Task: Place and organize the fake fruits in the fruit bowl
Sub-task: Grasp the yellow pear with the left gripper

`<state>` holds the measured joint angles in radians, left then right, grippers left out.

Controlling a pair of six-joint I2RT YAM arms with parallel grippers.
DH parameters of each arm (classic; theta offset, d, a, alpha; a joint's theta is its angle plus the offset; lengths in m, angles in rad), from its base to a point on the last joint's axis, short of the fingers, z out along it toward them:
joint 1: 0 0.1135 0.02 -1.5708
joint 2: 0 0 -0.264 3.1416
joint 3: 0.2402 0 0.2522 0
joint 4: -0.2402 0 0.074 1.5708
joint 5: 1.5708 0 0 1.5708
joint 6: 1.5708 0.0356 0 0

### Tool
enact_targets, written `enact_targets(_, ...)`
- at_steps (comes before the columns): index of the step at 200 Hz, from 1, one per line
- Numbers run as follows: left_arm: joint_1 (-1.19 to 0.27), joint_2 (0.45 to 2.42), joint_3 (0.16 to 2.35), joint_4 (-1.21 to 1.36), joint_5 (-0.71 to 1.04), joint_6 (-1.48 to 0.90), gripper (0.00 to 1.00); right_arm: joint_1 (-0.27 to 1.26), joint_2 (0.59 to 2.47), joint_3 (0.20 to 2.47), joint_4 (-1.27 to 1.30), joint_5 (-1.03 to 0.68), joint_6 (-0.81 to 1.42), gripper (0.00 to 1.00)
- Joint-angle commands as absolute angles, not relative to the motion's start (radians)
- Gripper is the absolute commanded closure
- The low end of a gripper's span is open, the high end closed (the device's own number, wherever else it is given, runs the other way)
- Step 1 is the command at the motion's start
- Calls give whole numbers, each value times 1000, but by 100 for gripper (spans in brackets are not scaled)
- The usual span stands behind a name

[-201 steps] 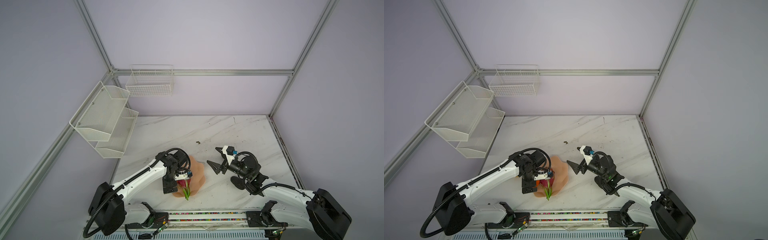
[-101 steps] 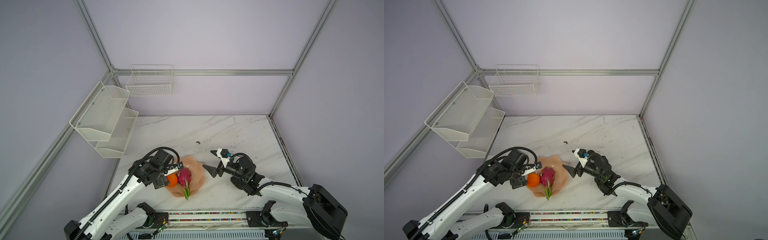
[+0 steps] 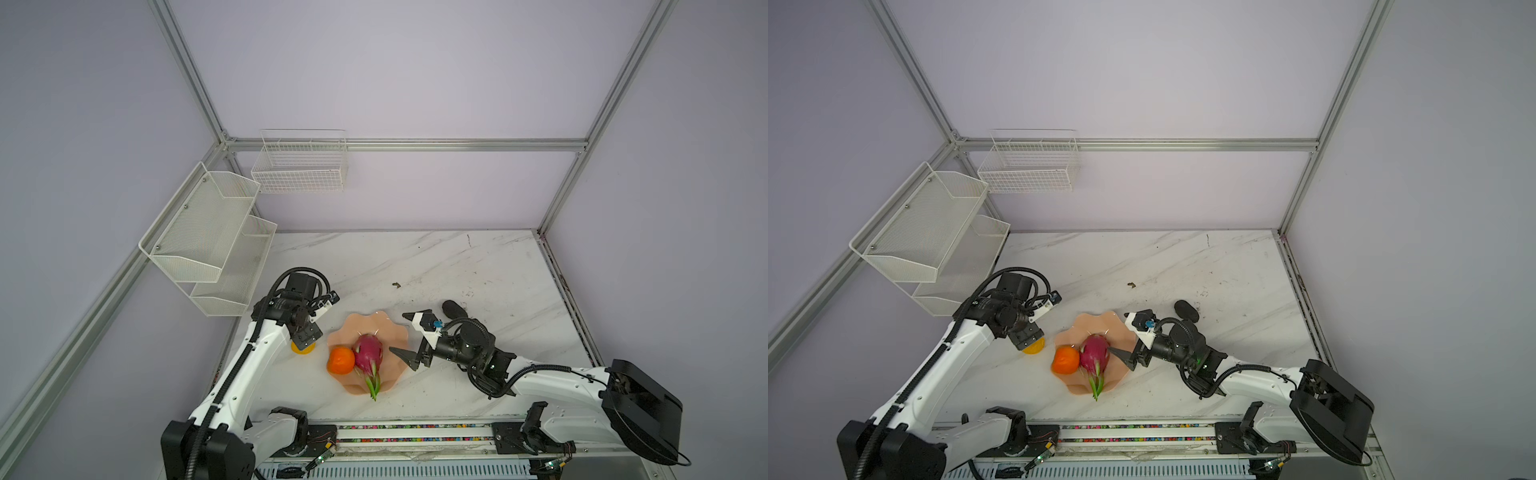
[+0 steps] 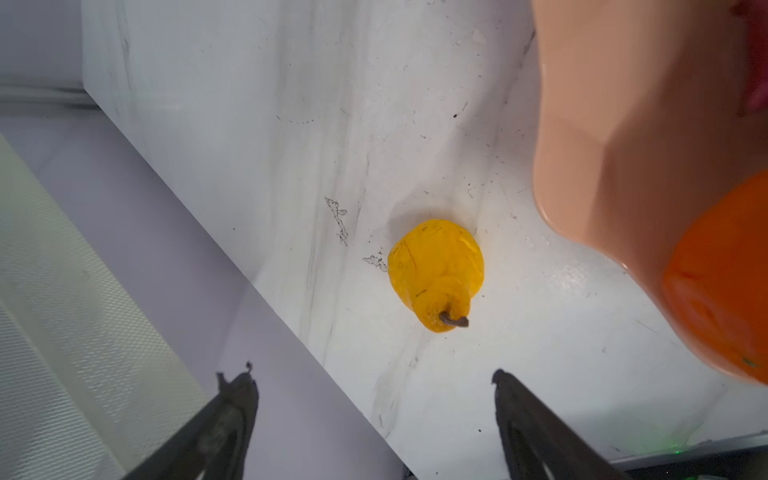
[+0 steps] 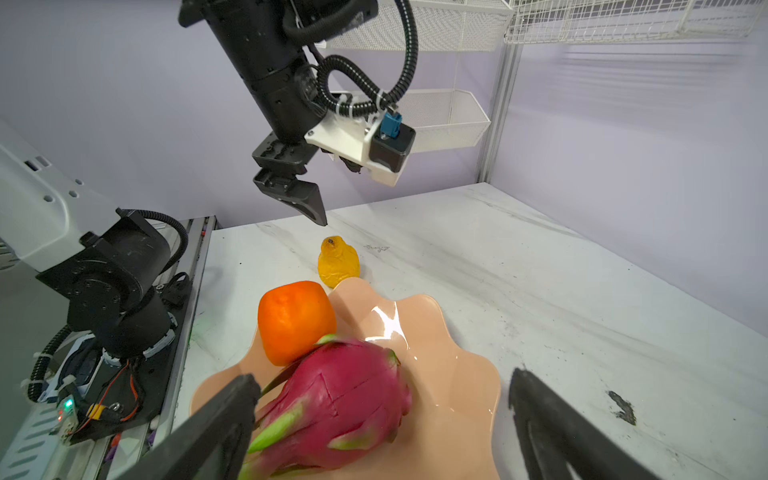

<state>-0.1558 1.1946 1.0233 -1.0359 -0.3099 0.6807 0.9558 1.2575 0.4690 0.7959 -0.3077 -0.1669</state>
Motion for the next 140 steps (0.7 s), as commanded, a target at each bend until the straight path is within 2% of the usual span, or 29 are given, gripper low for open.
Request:
enact_targets(1,-145,1246,1060,-1012,-240,559,16,960,1237,480,776,-292,-210,3)
enact_targets(41,-135,1305,998,-949,-294,488,20,961,1251,485,769,-287,-218,3)
enact_targets(118,-126,1329,942,-998,-258,386,35,961,1292,499,752,-281,-232,3)
enact_targets(140,-126,1305,892,-991,-253,377,35,960,1301,503,749,-279,-236,3)
